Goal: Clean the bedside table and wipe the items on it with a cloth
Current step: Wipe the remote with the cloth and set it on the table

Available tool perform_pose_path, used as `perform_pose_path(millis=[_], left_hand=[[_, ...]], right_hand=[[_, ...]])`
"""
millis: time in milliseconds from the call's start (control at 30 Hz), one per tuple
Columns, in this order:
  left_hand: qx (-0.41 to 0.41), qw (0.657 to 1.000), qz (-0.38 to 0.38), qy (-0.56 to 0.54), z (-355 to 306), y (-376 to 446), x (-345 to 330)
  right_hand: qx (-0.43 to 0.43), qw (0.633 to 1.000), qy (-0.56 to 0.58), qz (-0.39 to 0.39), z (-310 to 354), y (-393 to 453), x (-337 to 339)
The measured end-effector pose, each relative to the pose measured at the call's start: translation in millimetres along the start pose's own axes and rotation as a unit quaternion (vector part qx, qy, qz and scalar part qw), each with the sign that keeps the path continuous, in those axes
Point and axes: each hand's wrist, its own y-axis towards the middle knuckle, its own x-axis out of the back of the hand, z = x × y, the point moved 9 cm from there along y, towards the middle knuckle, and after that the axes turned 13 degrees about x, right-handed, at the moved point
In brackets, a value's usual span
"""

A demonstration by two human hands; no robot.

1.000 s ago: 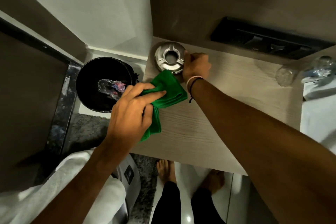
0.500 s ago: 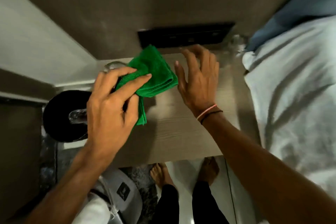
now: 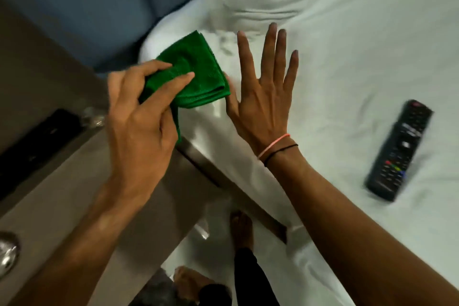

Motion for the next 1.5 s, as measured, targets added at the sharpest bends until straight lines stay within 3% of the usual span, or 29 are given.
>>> perform_pose_path(millis=[167,300,500,667,867,1000,1033,1100,1200,1267,1300,1400,1500], left_hand=[[-0.045,0.998,0.032,-0.026,-87.3,20.0,-67.0],[-0.081,0.992,0.083,-0.043,-140.3,13.3,-116.6],[-0.118,0.983,0.132,-0.047,-169.6,-3.2,-158.3],[-0.119,0.982,0.136,-0.048,-162.2,-3.0,-160.4],[-0.090,0.989,0.108,-0.049,-121.3,7.3,-126.2],[-0.042,0.996,0.065,-0.048,-75.9,17.0,-83.9],[-0.025,0.997,0.049,-0.046,-61.7,19.1,-69.6],[0.004,0.999,0.016,-0.045,-36.2,21.3,-41.4],[0.063,0.996,-0.050,-0.032,12.3,19.0,13.2],[0.112,0.989,-0.097,-0.016,48.7,9.1,50.9],[0.136,0.985,-0.110,-0.010,63.1,3.6,63.1],[0.205,0.971,-0.124,0.013,109.6,-17.6,92.2],[0.226,0.971,-0.078,0.028,141.1,-40.8,95.1]], right_hand=[[-0.126,0.990,-0.049,0.031,-126.3,-32.0,21.9],[-0.249,0.962,-0.087,0.071,-212.8,-83.6,32.8],[-0.409,0.907,-0.021,0.104,-268.0,-154.3,28.5],[-0.406,0.911,0.075,0.001,-268.6,-148.2,31.1],[-0.358,0.925,0.126,-0.016,-231.7,-103.2,28.8],[-0.279,0.907,0.309,-0.057,-159.4,-56.1,20.2],[-0.269,0.879,0.390,-0.056,-137.8,-45.0,13.6],[-0.276,0.778,0.563,-0.016,-93.9,-29.6,-3.9],[-0.298,0.555,0.767,0.119,4.0,-22.2,-32.1],[-0.337,0.398,0.831,0.191,72.9,-30.9,-44.6],[-0.358,0.340,0.844,0.211,99.1,-38.4,-49.1],[-0.369,0.247,0.855,0.266,179.9,-61.7,-58.3],[-0.366,0.181,0.860,0.307,244.8,-86.0,-63.9]])
